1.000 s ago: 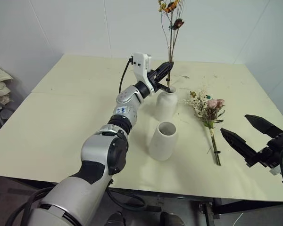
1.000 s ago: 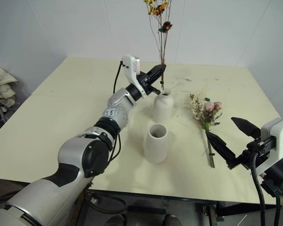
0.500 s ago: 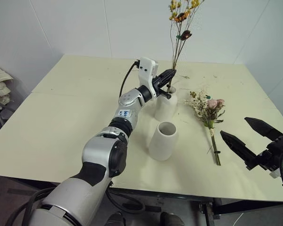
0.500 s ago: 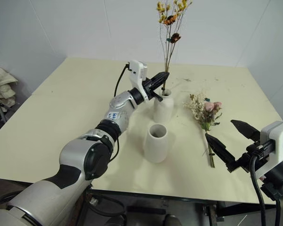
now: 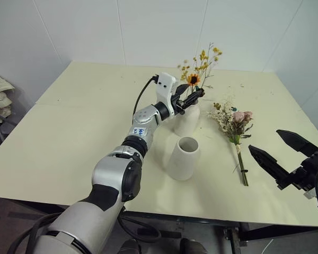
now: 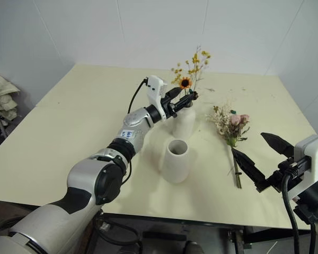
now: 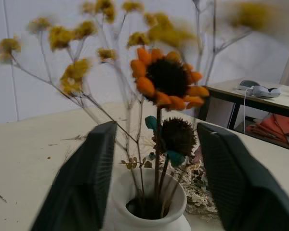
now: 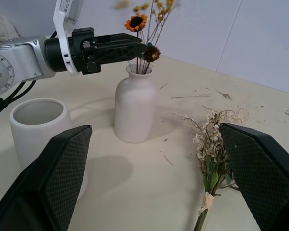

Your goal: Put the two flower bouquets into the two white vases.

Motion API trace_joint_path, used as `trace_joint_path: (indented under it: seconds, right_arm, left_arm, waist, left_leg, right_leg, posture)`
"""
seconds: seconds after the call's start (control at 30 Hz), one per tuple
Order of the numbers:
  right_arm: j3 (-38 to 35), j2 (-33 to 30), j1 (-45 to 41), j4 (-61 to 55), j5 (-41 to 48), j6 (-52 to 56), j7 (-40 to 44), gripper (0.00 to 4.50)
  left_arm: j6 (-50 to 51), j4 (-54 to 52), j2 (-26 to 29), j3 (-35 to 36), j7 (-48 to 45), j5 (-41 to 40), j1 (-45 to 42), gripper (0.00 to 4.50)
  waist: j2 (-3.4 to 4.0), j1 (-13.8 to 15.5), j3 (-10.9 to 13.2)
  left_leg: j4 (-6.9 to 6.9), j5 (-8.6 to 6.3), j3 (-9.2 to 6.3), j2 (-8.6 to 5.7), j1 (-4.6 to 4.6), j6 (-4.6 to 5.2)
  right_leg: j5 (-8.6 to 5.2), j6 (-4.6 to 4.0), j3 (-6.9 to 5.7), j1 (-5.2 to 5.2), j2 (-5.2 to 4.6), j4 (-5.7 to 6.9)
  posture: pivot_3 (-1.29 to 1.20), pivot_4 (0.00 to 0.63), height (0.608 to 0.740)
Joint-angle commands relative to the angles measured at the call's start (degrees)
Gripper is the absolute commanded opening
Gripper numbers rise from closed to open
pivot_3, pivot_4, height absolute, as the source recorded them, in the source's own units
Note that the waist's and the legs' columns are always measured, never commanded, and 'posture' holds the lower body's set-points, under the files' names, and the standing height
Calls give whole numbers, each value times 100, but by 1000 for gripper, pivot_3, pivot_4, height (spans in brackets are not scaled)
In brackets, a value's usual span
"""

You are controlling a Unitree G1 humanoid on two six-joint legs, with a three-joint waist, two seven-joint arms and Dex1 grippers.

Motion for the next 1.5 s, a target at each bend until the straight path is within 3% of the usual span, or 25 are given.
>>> trace_joint_path:
  seconds: [0.03, 0.1, 0.3, 0.77, 0.97, 1.03, 1.23, 1.5]
  right_arm:
    - [-89, -36, -54, 3, -15, -118, 13, 4500]
    - [-88, -40, -68, 17, -22, -108, 23, 4500]
    - [-89, -70, -58, 16, -7, -63, 18, 4500]
    - [442, -617, -421, 709, -283, 434, 81, 4500]
    - [1122, -1035, -964, 1401, -738, 1069, -115, 4500]
    - [1437, -1111, -1298, 1643, -788, 1328, -162, 4500]
    - [2312, -1204, -2501, 2499, -862, 2654, -550, 4500]
    - [3206, -1091, -3818, 3375, -1325, 3486, -433, 4500]
  left_arm:
    - [-108, -84, 76, -48, -37, 73, -131, 4030]
    - [-136, -91, 110, -76, -77, 93, -130, 4490]
    - [-176, -146, 396, -276, -615, 204, -101, 4490]
    - [-191, -454, 2052, -389, -3025, 12, 219, 4490]
    - [241, -804, 2881, -81, -5269, -696, 739, 4490]
    - [648, -1120, 3205, -280, -5696, -984, 1050, 4490]
    - [1220, -2203, 4065, -837, -5778, -1987, 1864, 4490]
    - [1768, -3440, 5005, -1117, -5778, -3107, 2840, 4490]
  waist:
    - [0, -1, 0]
    - [0, -2, 0]
    - [0, -2, 0]
    - [3, -44, -2]
    - [4, -107, -2]
    - [7, -163, -2]
    - [9, -211, -1]
    - [12, -197, -1]
  left_leg:
    - [0, 0, 0, 0, 0, 0]
    - [0, 0, 0, 0, 0, 0]
    - [0, 0, 1, 1, 0, 0]
    - [-2, -1, 4, 7, 3, 1]
    - [-3, -2, 4, 9, 3, 2]
    - [-4, -2, 4, 10, 5, 3]
    - [-2, -2, 3, 19, 9, 5]
    - [-5, -3, 4, 18, 7, 5]
  right_leg:
    - [0, 0, 0, 0, 0, 0]
    - [0, 0, 0, 0, 0, 0]
    - [0, 0, 0, 0, 0, -1]
    - [1, -8, 0, -1, 1, 7]
    - [-1, -18, -1, -4, 0, 13]
    - [-1, -20, -1, -6, 0, 22]
    - [-4, -26, 0, -17, 3, 51]
    - [-5, -28, 2, -26, 2, 55]
  posture:
    - [0, 150, 740]
    - [0, 150, 740]
    - [0, 150, 740]
    - [0, 150, 740]
    - [0, 150, 740]
    - [0, 150, 740]
    - [0, 150, 740]
    - [0, 150, 740]
